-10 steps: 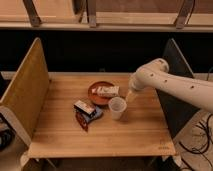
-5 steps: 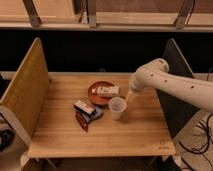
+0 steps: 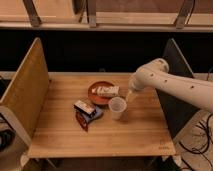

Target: Move the arm in a circular motion

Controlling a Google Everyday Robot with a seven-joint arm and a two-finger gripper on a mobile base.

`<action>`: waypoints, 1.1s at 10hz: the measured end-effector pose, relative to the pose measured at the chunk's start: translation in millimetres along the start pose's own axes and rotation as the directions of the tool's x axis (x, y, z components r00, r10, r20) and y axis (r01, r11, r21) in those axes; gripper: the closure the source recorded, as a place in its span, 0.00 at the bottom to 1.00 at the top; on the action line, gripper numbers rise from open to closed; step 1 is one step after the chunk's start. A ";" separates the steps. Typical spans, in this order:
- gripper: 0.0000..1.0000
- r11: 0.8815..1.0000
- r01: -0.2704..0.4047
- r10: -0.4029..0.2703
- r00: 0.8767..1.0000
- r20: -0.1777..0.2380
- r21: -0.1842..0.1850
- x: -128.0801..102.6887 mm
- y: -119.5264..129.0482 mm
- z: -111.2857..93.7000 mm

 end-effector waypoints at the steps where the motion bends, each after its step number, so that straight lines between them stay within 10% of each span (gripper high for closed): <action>1: 0.20 1.000 0.003 -0.003 1.000 -0.004 0.000 0.6 -0.3 0.4; 5: 0.20 0.973 0.232 -0.232 0.973 0.004 -0.011 -63.1 -16.1 13.2; 7: 0.20 0.913 0.406 -0.405 0.914 0.030 -0.046 -126.6 -17.2 33.8; 11: 0.20 0.830 0.545 -0.537 0.838 0.100 -0.117 -190.0 -1.7 60.5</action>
